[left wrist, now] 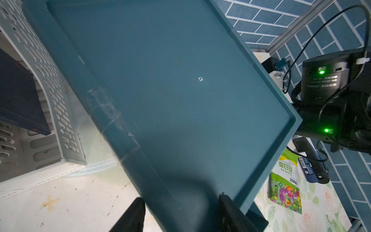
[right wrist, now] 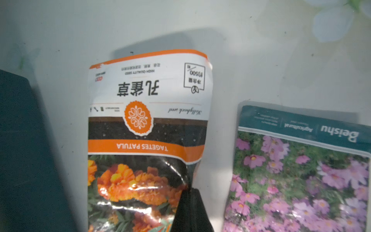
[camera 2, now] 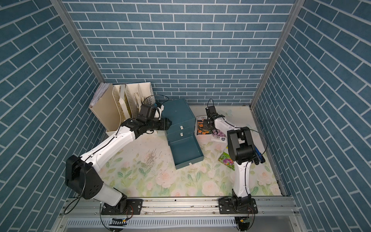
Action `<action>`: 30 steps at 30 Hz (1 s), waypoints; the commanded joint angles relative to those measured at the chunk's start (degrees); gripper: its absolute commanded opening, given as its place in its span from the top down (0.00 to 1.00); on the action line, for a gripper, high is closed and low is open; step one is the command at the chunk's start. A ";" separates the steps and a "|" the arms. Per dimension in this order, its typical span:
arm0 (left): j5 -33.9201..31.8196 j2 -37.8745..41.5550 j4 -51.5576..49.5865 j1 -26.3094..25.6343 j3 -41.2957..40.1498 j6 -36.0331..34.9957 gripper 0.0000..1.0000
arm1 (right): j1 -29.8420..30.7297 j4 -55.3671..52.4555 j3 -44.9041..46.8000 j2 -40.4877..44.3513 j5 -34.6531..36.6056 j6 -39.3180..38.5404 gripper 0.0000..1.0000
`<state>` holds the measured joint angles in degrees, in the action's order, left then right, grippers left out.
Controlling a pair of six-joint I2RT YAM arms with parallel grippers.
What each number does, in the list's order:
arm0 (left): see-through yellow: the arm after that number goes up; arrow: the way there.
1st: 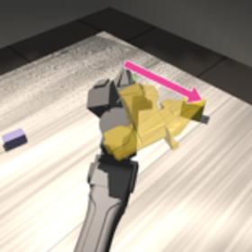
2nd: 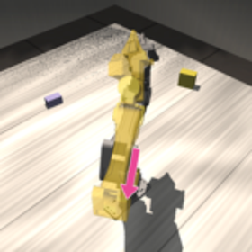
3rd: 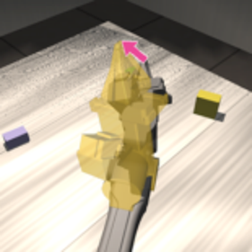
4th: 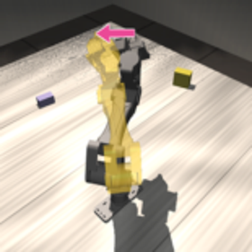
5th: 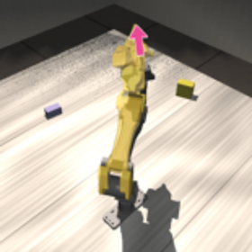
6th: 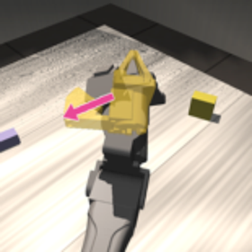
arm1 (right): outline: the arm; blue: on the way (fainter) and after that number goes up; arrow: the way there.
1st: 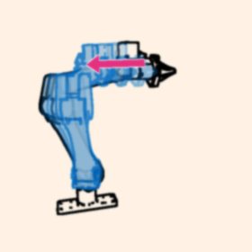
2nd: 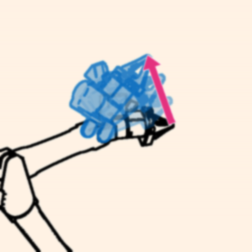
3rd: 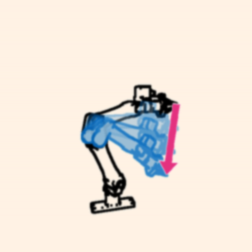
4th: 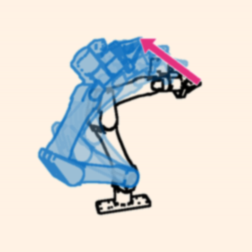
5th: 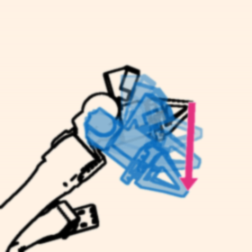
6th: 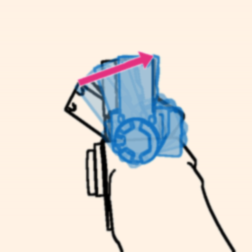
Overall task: Take the seed bags out of the drawer
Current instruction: Place the seed packet at the center of the board.
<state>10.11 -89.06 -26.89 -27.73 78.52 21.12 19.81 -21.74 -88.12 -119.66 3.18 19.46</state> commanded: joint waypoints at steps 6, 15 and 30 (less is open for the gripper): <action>1.68 -3.70 -10.73 -1.56 -1.72 -2.40 0.38 | -0.05 -1.16 -1.52 -1.57 -1.34 0.22 0.82; 1.23 -3.71 -10.92 -1.54 -1.88 -2.65 0.38 | 0.05 -0.31 3.21 4.60 -2.39 1.08 0.57; 0.33 -3.56 -11.64 -1.39 -2.06 -3.63 0.38 | 5.12 -2.78 22.62 28.24 -9.75 3.45 0.42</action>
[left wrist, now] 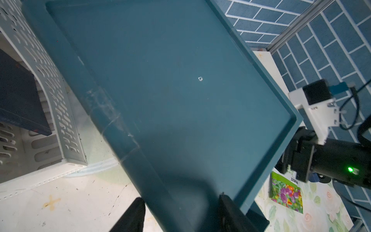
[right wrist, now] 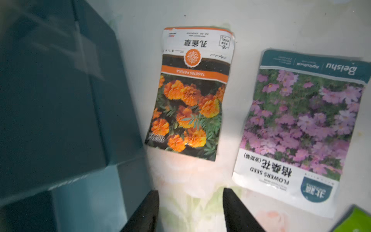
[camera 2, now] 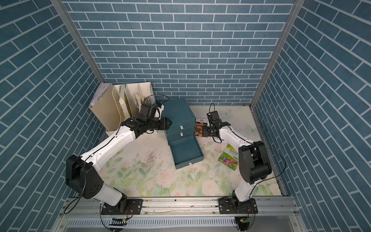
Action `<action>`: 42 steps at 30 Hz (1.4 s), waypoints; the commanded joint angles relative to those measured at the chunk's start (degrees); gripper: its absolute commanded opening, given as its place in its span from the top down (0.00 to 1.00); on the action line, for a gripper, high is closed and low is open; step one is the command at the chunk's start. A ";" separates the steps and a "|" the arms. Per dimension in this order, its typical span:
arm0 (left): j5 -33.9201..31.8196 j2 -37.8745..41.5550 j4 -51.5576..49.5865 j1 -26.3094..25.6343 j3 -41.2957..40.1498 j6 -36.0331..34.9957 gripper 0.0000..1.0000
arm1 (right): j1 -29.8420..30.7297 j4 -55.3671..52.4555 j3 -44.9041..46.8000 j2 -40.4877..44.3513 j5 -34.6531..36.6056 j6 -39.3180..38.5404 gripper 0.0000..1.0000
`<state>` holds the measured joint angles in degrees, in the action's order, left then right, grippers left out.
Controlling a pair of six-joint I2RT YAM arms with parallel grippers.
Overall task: Take the seed bags out of the drawer
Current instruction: Place the seed packet at the center of the board, then close the drawer in the storage box.
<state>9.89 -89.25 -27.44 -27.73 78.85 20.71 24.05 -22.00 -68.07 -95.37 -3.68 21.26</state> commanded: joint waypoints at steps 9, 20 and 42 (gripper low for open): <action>0.39 -2.86 -11.23 -1.10 -3.33 -3.79 0.38 | 8.44 -2.74 13.12 20.42 -6.24 5.28 0.39; 0.66 -3.36 -11.45 -1.06 -2.78 -4.44 0.38 | 23.52 3.66 26.63 28.40 1.32 15.00 0.39; 0.74 -3.29 -11.49 -1.02 -3.35 -4.57 0.38 | 39.74 17.73 35.49 22.33 18.49 19.40 0.36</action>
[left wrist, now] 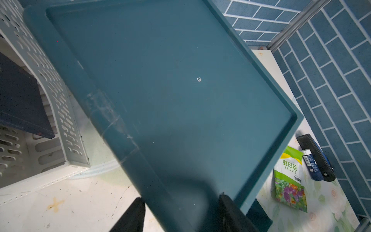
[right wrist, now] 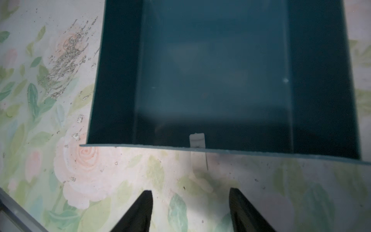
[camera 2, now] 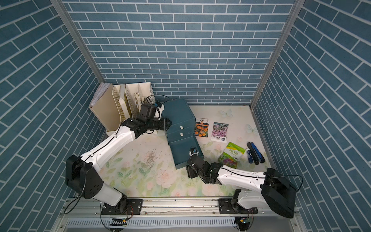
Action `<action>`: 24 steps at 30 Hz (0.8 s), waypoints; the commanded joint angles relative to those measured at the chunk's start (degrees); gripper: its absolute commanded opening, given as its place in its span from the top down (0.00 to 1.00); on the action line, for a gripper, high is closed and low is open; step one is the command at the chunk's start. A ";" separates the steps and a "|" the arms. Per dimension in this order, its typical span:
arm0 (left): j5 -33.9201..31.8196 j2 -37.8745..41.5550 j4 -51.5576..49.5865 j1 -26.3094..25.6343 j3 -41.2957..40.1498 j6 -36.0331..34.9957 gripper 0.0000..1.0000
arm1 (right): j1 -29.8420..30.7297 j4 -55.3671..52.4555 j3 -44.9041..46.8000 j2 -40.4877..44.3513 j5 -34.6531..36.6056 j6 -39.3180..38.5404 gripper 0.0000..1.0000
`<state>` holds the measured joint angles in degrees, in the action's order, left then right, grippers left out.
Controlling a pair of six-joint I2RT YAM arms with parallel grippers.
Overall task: Take the seed bags out of the drawer
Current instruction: Close the drawer in the storage box.
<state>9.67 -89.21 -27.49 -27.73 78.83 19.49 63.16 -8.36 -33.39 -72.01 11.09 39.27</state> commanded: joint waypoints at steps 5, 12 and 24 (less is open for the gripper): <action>0.83 -3.32 -11.62 -1.04 -3.33 -3.40 0.39 | 0.72 7.90 1.54 -2.47 5.58 1.27 0.36; 0.79 -3.06 -11.85 -1.02 -3.50 -3.57 0.39 | 0.65 11.26 1.62 -3.70 7.86 -0.32 0.37; 0.98 -2.99 -11.96 -1.04 -3.50 -3.75 0.38 | 0.51 16.64 0.67 -5.71 10.77 -3.91 0.39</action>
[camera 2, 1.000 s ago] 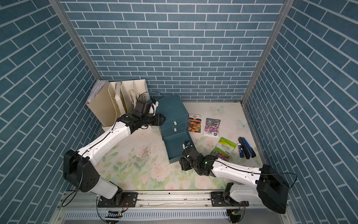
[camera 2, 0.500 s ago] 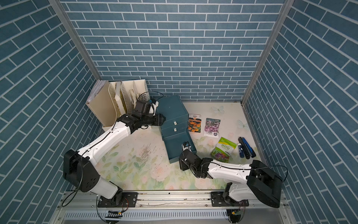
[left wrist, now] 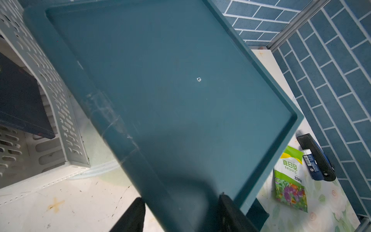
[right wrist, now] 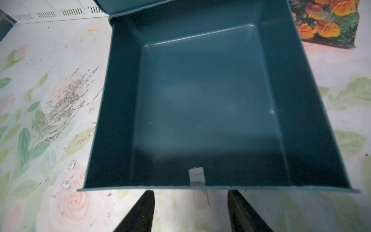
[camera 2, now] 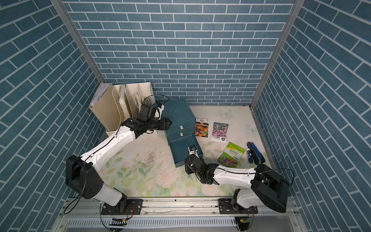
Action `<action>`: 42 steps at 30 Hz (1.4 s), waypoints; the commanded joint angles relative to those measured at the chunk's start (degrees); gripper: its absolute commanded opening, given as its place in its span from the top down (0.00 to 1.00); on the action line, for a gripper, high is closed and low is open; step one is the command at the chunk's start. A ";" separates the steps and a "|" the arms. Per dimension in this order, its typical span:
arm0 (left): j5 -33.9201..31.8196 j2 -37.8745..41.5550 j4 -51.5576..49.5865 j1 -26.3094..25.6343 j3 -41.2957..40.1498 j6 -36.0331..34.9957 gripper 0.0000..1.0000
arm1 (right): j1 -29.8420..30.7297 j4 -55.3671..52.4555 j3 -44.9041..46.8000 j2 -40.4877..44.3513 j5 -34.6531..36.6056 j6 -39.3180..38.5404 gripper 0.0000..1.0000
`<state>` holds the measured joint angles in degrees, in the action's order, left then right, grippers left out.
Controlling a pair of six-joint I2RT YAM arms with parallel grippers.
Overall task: Take the seed bags out of the drawer
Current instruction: Close the drawer in the storage box.
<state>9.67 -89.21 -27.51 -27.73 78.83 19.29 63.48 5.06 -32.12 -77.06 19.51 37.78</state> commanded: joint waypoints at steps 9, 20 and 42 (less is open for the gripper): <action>0.96 -2.81 -12.22 -1.05 -3.68 -3.74 0.38 | -1.89 8.49 -1.60 -4.21 2.56 -5.83 0.40; 1.37 -2.99 -11.96 -1.07 -3.77 -3.73 0.38 | -6.95 16.82 -3.58 -9.46 0.50 -10.94 0.45; 1.23 -3.46 -12.74 -1.02 -3.45 -4.26 0.38 | -12.27 30.39 -10.42 -22.88 -1.90 -15.94 0.48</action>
<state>9.63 -89.10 -27.53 -27.73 78.78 18.20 51.79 31.92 -41.17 -98.63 18.00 23.77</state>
